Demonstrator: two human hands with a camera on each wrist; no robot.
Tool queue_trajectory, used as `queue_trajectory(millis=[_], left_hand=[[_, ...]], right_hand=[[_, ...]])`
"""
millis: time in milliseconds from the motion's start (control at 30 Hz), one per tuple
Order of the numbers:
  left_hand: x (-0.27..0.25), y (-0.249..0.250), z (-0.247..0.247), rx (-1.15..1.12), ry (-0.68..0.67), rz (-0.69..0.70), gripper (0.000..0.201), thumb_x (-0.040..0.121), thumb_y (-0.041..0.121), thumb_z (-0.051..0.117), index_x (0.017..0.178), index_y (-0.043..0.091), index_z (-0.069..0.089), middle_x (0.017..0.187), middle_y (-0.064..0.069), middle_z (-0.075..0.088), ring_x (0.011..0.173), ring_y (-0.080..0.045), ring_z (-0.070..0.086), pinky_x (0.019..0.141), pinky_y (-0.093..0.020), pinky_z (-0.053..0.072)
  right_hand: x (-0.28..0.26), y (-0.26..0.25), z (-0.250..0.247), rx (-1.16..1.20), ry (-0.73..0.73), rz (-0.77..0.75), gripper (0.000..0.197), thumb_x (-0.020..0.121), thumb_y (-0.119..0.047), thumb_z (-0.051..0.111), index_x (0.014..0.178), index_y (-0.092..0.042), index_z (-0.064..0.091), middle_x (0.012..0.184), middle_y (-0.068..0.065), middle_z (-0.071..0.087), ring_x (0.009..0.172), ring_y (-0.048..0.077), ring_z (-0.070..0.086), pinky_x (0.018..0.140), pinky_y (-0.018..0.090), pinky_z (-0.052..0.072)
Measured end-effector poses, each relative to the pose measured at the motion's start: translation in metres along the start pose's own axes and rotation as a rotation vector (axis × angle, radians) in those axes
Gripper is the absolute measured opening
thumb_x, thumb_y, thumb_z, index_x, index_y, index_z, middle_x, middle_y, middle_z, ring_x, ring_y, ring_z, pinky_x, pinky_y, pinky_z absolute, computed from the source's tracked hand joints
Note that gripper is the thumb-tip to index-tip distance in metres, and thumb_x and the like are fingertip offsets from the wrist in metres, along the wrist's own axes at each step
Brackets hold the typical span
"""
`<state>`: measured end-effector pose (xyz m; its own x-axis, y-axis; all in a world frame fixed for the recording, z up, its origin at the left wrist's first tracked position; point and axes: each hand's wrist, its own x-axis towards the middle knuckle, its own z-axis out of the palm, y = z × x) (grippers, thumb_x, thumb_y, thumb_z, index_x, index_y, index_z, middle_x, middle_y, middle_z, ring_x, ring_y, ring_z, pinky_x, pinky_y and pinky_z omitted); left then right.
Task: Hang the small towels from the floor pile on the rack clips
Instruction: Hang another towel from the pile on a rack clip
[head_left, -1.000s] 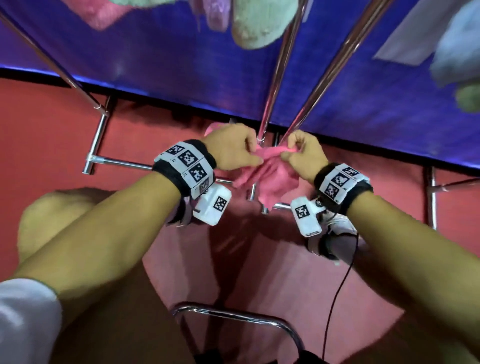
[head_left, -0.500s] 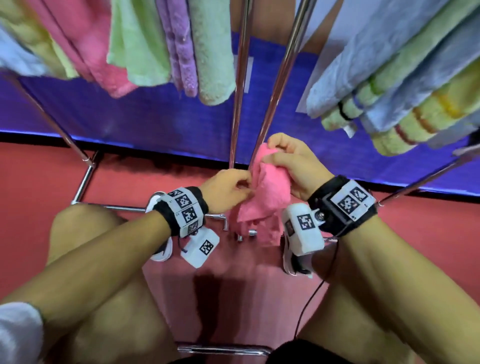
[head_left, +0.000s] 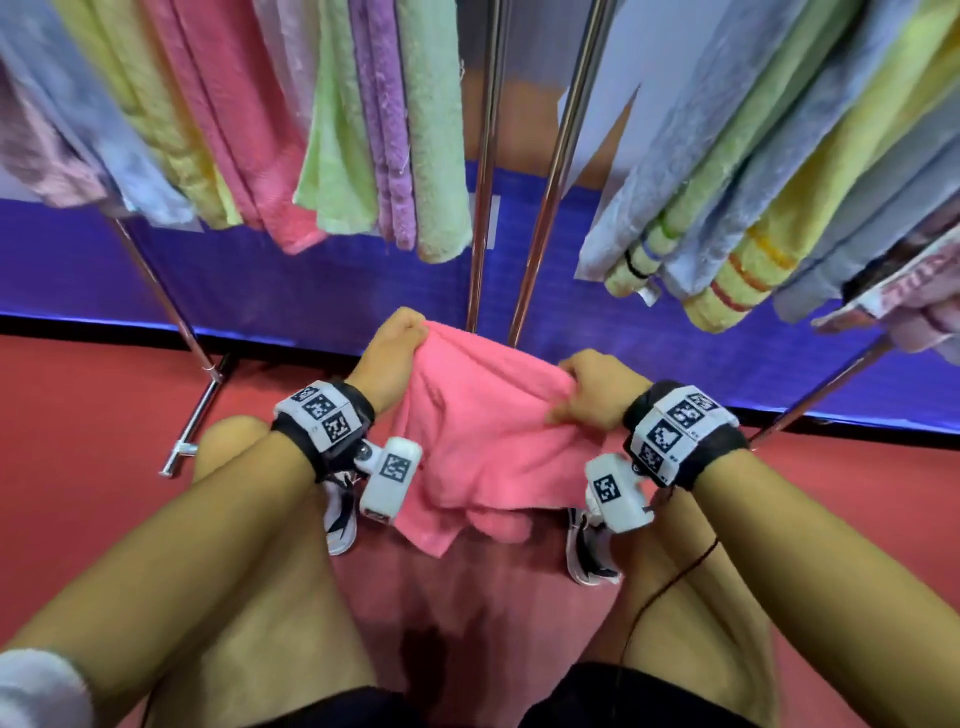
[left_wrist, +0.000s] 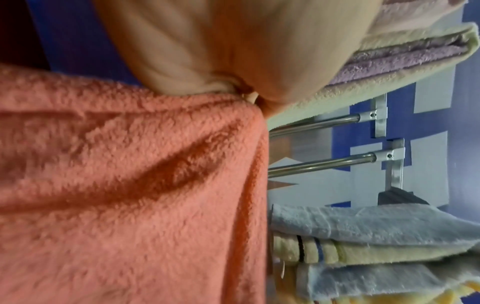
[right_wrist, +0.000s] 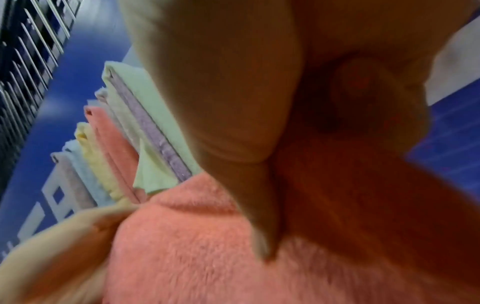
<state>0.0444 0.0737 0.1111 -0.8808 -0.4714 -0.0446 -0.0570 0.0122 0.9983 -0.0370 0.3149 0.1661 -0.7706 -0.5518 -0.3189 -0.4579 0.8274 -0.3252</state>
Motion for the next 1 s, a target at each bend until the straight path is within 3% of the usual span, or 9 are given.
queue_trajectory(millis=[67, 167, 333, 500, 600, 733, 800, 900, 1000], left_hand=[[0.001, -0.002, -0.003, 0.029, 0.058, -0.003, 0.005, 0.076, 0.027, 0.050, 0.073, 0.024, 0.052, 0.071, 0.011, 0.047, 0.071, -0.009, 0.040, 0.076, -0.034, 0.033], [0.001, -0.004, -0.006, 0.166, 0.061, -0.028, 0.011, 0.083, 0.024, 0.054, 0.071, 0.024, 0.053, 0.070, 0.010, 0.050, 0.071, -0.010, 0.043, 0.077, -0.032, 0.034], [-0.012, -0.025, 0.007, 0.257, -0.098, 0.000, 0.023, 0.084, 0.005, 0.070, 0.080, 0.019, 0.053, 0.080, 0.000, 0.056, 0.070, -0.009, 0.050, 0.064, -0.009, 0.039], [-0.031, -0.030, 0.026, 0.073, -0.303, -0.005, 0.031, 0.072, 0.043, 0.071, 0.072, 0.016, 0.056, 0.070, 0.003, 0.055, 0.067, -0.011, 0.048, 0.067, -0.030, 0.044], [-0.036, -0.033, 0.028, -0.075, -0.370, -0.094, 0.037, 0.066, 0.043, 0.074, 0.089, 0.017, 0.059, 0.086, -0.003, 0.063, 0.081, -0.013, 0.059, 0.079, -0.036, 0.051], [-0.034, -0.052, 0.031, 0.085, -0.381, -0.065, 0.042, 0.073, -0.004, 0.081, 0.102, 0.010, 0.053, 0.098, -0.014, 0.067, 0.079, -0.006, 0.066, 0.071, -0.023, 0.056], [-0.028, -0.064, 0.030, 0.178, -0.367, -0.030, 0.035, 0.077, -0.016, 0.069, 0.096, 0.008, 0.053, 0.088, -0.008, 0.065, 0.073, -0.003, 0.062, 0.064, -0.016, 0.049], [-0.020, -0.074, 0.028, 0.222, -0.293, -0.027, 0.020, 0.081, -0.009, 0.065, 0.097, 0.001, 0.057, 0.083, -0.011, 0.063, 0.073, -0.014, 0.056, 0.062, -0.020, 0.046], [-0.007, -0.079, 0.025, 0.337, -0.222, 0.028, 0.010, 0.087, 0.003, 0.065, 0.089, 0.013, 0.062, 0.073, 0.005, 0.063, 0.060, 0.000, 0.052, 0.060, -0.019, 0.043]], right_hand=[[0.001, 0.008, 0.013, -0.027, -0.057, 0.031, 0.033, 0.081, -0.034, 0.077, 0.065, -0.017, 0.055, 0.070, 0.002, 0.059, 0.071, 0.022, 0.056, 0.063, 0.028, 0.040], [0.006, 0.013, 0.027, 0.353, -0.096, -0.035, 0.025, 0.091, -0.026, 0.068, 0.077, -0.007, 0.062, 0.070, 0.008, 0.063, 0.064, 0.019, 0.055, 0.068, 0.038, 0.051], [0.008, -0.017, 0.030, 0.916, -0.050, -0.095, 0.012, 0.096, -0.008, 0.059, 0.084, -0.010, 0.059, 0.064, 0.008, 0.059, 0.048, 0.013, 0.055, 0.044, 0.023, 0.047], [0.025, -0.039, 0.045, 1.312, -0.039, -0.027, 0.011, 0.094, 0.002, 0.056, 0.087, -0.007, 0.060, 0.075, 0.012, 0.063, 0.061, 0.016, 0.060, 0.059, 0.027, 0.053], [0.032, -0.044, 0.054, 1.496, -0.018, 0.017, 0.025, 0.093, 0.006, 0.054, 0.116, -0.005, 0.053, 0.088, 0.018, 0.061, 0.061, 0.018, 0.065, 0.057, 0.031, 0.056], [0.038, -0.037, 0.079, 1.495, 0.030, 0.038, 0.068, 0.093, 0.014, 0.051, 0.133, -0.036, 0.030, 0.087, 0.019, 0.066, 0.068, 0.024, 0.070, 0.057, 0.037, 0.060], [0.040, -0.033, 0.092, 1.410, 0.070, 0.026, 0.062, 0.091, 0.015, 0.050, 0.130, -0.032, 0.041, 0.088, 0.020, 0.065, 0.072, 0.024, 0.070, 0.058, 0.035, 0.059], [0.047, -0.026, 0.099, 1.270, 0.197, 0.085, 0.027, 0.091, 0.010, 0.055, 0.106, -0.011, 0.062, 0.089, 0.020, 0.061, 0.063, 0.014, 0.066, 0.057, 0.025, 0.059], [0.055, -0.017, 0.099, 1.268, 0.281, 0.146, 0.017, 0.090, 0.008, 0.058, 0.092, -0.008, 0.064, 0.074, 0.016, 0.063, 0.055, 0.013, 0.065, 0.055, 0.021, 0.057]])
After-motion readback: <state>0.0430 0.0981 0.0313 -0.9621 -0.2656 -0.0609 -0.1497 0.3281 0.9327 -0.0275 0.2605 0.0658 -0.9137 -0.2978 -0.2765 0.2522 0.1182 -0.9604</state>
